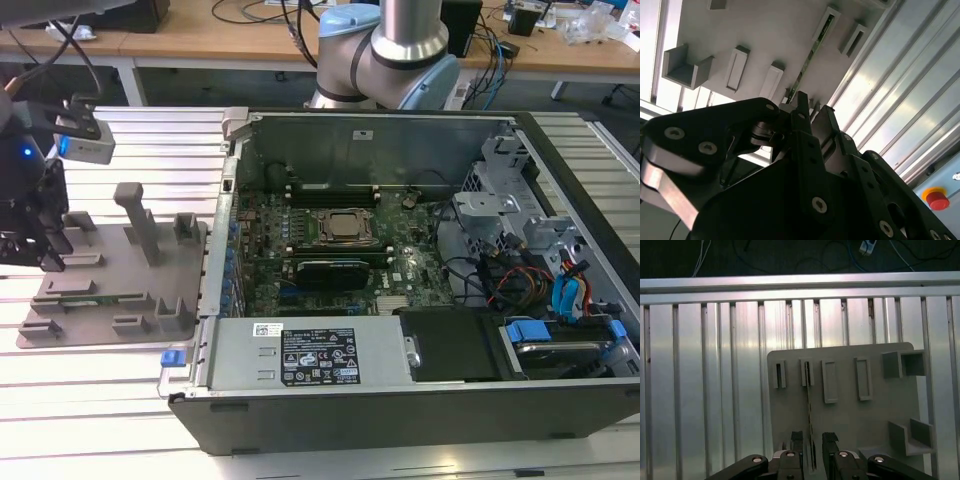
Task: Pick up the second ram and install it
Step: 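Pick up the second ram and move it above second insertion slot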
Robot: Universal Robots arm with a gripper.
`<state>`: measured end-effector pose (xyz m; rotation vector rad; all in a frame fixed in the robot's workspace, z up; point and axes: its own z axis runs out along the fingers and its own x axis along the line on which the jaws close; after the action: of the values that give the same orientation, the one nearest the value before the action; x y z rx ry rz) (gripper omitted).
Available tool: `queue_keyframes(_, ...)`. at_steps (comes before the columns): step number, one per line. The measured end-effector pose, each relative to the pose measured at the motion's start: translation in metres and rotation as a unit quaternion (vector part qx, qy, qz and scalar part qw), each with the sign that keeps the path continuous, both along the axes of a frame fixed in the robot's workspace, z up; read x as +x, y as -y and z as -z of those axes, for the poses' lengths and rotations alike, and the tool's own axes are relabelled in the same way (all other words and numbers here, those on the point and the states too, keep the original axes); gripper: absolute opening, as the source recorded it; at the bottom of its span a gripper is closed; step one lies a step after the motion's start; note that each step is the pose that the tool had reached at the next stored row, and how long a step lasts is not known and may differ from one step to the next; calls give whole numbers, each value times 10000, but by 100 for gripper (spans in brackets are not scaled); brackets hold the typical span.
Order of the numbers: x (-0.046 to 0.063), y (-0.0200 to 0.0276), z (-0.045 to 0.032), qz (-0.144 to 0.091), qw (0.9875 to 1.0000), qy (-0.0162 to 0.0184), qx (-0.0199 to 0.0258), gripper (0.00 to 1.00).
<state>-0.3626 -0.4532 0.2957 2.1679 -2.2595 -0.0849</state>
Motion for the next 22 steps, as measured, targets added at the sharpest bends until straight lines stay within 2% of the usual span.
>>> queue_keyframes(3, 0, 0, 19, 0, 10000, 0, 0, 30)
queue_keyframes(11, 0, 0, 135, 0, 10000, 0, 0, 30)
queue_keyframes(22, 0, 0, 227, 0, 10000, 0, 0, 30)
